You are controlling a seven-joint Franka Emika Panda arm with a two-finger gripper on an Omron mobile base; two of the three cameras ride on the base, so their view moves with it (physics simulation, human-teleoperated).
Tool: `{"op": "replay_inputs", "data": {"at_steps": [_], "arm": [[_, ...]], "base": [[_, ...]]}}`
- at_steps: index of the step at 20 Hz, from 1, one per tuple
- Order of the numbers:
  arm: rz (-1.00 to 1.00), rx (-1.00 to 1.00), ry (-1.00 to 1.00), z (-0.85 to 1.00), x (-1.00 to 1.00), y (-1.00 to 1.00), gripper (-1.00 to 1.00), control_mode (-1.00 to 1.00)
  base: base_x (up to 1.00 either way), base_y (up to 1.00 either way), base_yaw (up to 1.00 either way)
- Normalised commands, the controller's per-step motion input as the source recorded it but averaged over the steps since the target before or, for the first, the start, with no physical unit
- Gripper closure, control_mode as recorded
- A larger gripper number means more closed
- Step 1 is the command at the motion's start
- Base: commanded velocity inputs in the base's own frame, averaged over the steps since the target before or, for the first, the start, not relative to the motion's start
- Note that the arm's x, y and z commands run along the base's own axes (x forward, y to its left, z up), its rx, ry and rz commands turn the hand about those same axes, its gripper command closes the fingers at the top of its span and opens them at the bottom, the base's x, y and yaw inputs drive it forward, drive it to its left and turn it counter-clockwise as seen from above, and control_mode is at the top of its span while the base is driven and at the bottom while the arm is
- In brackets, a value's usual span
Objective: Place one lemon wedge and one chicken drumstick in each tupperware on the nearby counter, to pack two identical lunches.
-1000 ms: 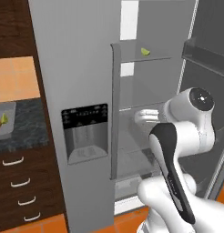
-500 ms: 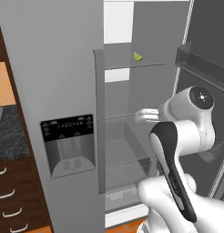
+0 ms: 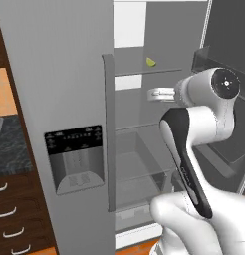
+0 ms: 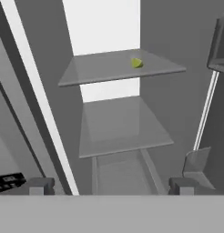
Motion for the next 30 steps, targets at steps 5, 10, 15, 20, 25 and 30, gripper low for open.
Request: {"op": "replay_inputs", "data": {"at_steps": [5, 10, 15, 20, 25, 30], "arm": [[0.06, -0.08, -0.34, 1.00, 0.36, -0.54, -1.00, -1.00], [0.02, -0.03, -0.22, 0.76, 0.71, -0.29, -1.00, -1.00], [-0.03, -0.04, 0.34, -0.02, 0.87, 0.01, -1.00, -1.00], [0.00, 0.00, 0.15, -0.37, 0.36, 0.02, -1.00, -1.00], [0.00, 0.00, 0.05, -0.60, 0.59, 0.00, -1.00, -1.00], [-0.05, 0.00, 0.06, 0.00, 0.85, -0.09, -1.00, -1.00]], "base": [[0.00, 0.00, 0.00], [0.00, 0.00, 0.00], [0.00, 0.00, 0.00], [0.00, 0.00, 0.00], [0.00, 0.00, 0.00], [0.00, 0.00, 0.00]]}}
